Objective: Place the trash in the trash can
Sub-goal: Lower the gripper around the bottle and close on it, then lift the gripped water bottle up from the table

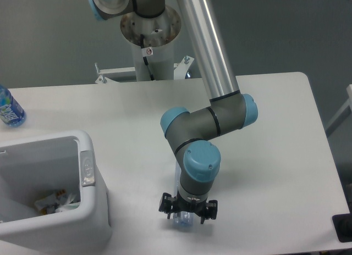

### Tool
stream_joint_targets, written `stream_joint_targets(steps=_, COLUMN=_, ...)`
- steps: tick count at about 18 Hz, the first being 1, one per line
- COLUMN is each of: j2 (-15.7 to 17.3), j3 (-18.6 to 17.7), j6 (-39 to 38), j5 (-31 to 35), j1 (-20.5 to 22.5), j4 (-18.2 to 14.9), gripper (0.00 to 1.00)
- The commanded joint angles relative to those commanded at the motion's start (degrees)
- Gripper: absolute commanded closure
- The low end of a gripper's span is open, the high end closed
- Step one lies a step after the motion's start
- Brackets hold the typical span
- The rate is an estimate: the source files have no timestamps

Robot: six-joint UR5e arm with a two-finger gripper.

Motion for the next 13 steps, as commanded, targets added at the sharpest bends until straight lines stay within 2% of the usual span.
stream_joint_targets(steps=1, j2=0.09, j3=-0.09, j6=0.00, j5=0.09, j1=-0.09, j4=0.00, gripper=0.06)
stream_joint_targets(steps=3, j2=0.26, j3=-0.35, j6=-0.09, j5=0.09, j1=-0.18, j4=-0.09, gripper=0.30)
stream_joint_targets(steps=4, j2=0.26, j3=-0.35, j6=-0.09, j5=0.09, j1=-0.18, j4=-0.09, gripper=0.38)
stream_joint_targets(steps=8, j2=0.79, j3=-0.35, j6=0.17, j5=0.00, j1=-0.18, j4=-0.09, gripper=0.45)
stream_joint_targets(steps=13, j2=1.23, j3=-0.35, j6=0.35, j5=0.00, j1=-0.18, j4=-0.18, gripper=0.47)
